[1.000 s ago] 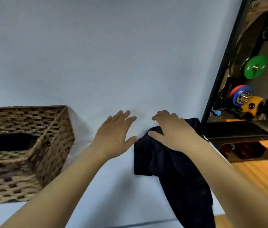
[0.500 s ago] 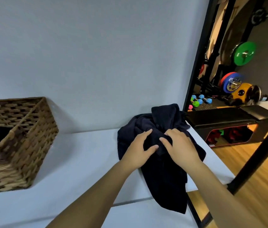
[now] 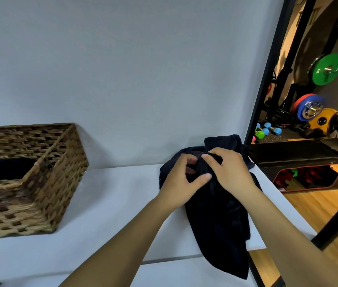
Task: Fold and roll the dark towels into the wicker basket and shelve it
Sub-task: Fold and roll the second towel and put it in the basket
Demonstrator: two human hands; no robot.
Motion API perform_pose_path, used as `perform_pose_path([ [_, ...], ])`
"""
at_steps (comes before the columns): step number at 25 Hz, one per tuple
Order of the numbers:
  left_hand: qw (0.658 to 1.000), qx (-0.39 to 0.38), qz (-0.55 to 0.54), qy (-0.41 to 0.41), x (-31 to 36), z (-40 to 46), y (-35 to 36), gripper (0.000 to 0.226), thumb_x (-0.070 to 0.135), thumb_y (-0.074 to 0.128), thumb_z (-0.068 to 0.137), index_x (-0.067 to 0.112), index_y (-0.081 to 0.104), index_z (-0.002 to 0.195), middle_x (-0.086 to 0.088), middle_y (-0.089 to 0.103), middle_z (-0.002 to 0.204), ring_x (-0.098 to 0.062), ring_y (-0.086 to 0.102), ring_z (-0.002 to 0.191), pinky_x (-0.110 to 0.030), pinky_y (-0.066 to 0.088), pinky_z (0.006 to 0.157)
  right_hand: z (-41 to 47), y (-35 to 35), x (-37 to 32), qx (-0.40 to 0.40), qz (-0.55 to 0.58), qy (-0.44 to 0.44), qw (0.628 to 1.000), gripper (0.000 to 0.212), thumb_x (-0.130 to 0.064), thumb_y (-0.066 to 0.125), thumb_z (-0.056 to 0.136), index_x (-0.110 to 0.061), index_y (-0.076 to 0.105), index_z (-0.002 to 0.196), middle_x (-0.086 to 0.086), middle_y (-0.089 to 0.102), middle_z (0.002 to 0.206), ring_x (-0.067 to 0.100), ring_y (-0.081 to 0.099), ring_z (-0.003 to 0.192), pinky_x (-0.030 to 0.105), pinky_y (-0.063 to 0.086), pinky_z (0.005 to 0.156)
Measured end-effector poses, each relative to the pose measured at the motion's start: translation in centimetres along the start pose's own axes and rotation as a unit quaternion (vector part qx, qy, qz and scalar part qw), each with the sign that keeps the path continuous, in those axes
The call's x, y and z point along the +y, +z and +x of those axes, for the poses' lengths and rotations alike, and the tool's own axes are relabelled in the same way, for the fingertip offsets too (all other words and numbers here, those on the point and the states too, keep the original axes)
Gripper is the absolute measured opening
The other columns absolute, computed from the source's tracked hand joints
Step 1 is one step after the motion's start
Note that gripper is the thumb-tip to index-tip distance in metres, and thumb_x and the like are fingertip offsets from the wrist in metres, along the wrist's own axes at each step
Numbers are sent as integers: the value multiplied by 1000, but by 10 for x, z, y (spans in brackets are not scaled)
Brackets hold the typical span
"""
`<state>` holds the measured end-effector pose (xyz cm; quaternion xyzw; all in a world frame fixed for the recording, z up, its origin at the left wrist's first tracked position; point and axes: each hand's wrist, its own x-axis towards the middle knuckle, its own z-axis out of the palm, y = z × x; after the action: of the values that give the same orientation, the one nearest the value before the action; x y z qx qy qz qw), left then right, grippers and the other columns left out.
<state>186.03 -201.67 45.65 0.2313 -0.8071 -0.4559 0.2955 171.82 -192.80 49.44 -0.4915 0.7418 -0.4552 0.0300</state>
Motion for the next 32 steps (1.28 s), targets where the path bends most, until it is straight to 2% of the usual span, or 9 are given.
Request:
perform_pose_path([
  [3, 997, -18, 73, -2, -7, -11, 9, 58, 64, 79, 70, 35, 50, 112, 23, 56, 113, 1, 58, 105, -25, 52, 88, 9, 6, -6, 4, 24, 4, 1000, 12, -32, 65, 96, -23, 73, 94, -14, 71, 87, -1, 64, 86, 19, 48, 75],
  [7, 991, 2, 125, 45, -15, -5, 10, 16, 38, 66, 87, 30, 53, 85, 12, 58, 89, -9, 58, 82, -45, 53, 76, 7, 6, 4, -55, 32, 30, 998, 4, -29, 67, 95, -26, 70, 95, -17, 70, 95, -4, 63, 99, 19, 46, 84],
  [13, 999, 28, 28, 25, -6, 1, -5, 14, 26, 65, 95, 23, 60, 82, 12, 66, 84, -5, 64, 85, -27, 53, 83, -2, -18, 26, -11, 19, 77, 997, 13, -46, 63, 94, -33, 67, 95, -16, 69, 101, 3, 61, 103, 38, 53, 93],
  [19, 994, 98, -46, 0, 18, 20, -9, 14, 23, 61, 98, 21, 58, 84, 8, 64, 80, -5, 58, 73, -20, 47, 71, -21, -38, 24, -92, -67, -26, 993, 54, -52, 73, 83, -37, 52, 131, -25, 46, 116, -9, 48, 112, 17, 43, 89],
  [23, 991, 111, -67, -8, 27, 35, -20, 17, 22, 60, 99, 21, 57, 83, 4, 63, 80, -8, 57, 68, -26, 50, 68, -18, -38, 33, 16, -76, -35, 996, 4, -32, 62, 98, -32, 65, 97, -16, 54, 97, 0, 54, 89, 21, 39, 76],
  [25, 992, 112, -59, 0, 40, 47, -23, 18, 21, 60, 99, 20, 56, 81, 5, 62, 78, -9, 56, 66, -25, 49, 66, -2, -43, 30, 67, -33, -5, 997, 20, -30, 58, 101, -22, 67, 85, -4, 59, 85, 6, 54, 77, 27, 39, 71],
  [28, 988, 118, -104, 7, 65, 72, -31, 21, 18, 60, 99, 18, 56, 79, 3, 64, 80, -16, 61, 73, -38, 61, 75, 30, -53, 4, 131, 79, 18, 988, 40, -30, 52, 104, 1, 62, 81, 11, 55, 69, 12, 47, 65, 33, 37, 63],
  [30, 982, 124, -139, 19, 86, 86, -41, 23, 15, 59, 100, 16, 55, 78, -4, 65, 86, -21, 63, 79, -38, 63, 75, 47, -58, -18, 155, 115, 3, 981, 37, -28, 51, 105, -1, 62, 82, 6, 54, 70, 10, 48, 66, 31, 38, 63],
  [32, 977, 137, -156, 40, 106, 95, -56, 22, 14, 57, 101, 15, 53, 79, -10, 66, 91, -21, 64, 80, -31, 62, 70, 54, -62, -27, 110, 104, -34, 988, 31, -28, 54, 103, -12, 63, 77, -9, 58, 65, 2, 49, 62, 22, 39, 60],
])
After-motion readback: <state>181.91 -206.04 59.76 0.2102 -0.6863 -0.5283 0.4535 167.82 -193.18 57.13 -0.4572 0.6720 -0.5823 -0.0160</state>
